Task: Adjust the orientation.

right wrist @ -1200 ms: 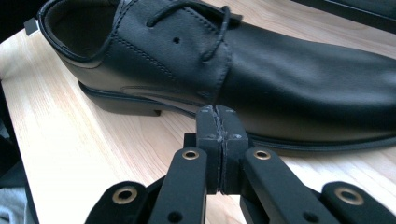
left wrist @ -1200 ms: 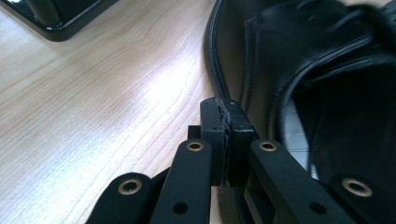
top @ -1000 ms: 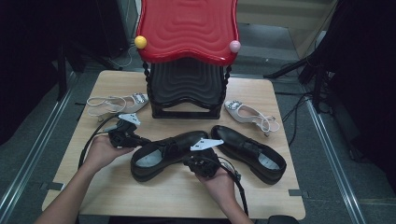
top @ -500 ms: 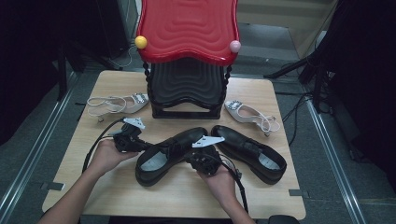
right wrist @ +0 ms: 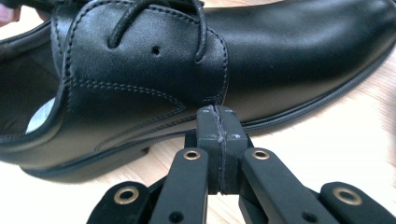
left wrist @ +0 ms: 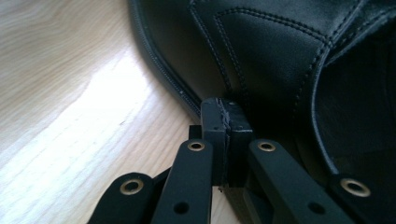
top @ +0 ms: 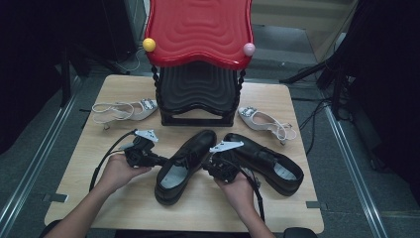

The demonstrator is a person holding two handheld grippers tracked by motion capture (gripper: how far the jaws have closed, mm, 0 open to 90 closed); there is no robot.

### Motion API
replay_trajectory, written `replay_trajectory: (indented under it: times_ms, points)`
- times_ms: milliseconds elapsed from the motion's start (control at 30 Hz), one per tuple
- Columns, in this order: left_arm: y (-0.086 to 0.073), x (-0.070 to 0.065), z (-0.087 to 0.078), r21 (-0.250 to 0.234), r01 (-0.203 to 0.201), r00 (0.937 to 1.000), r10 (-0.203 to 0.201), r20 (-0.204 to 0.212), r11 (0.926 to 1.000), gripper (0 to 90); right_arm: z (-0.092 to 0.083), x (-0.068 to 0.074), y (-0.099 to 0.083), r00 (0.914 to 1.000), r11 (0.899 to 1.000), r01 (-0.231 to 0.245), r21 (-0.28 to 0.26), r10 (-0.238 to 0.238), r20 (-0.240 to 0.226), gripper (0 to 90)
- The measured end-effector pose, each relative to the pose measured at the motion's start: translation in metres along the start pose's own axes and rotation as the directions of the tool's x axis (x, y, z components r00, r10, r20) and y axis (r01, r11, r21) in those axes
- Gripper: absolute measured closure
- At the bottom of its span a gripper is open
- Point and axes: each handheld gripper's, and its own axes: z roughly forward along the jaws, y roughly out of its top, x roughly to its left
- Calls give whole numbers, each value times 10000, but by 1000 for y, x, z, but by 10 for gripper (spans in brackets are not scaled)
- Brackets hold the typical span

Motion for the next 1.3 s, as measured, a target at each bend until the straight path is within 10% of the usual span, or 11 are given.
replay_trajectory:
  times_ms: [1300]
  points:
    - [17,-44,45,-662,77,9987,-43,516,9978,891,-19,-40,1,9921,9957,-881,-272,902,874,900]
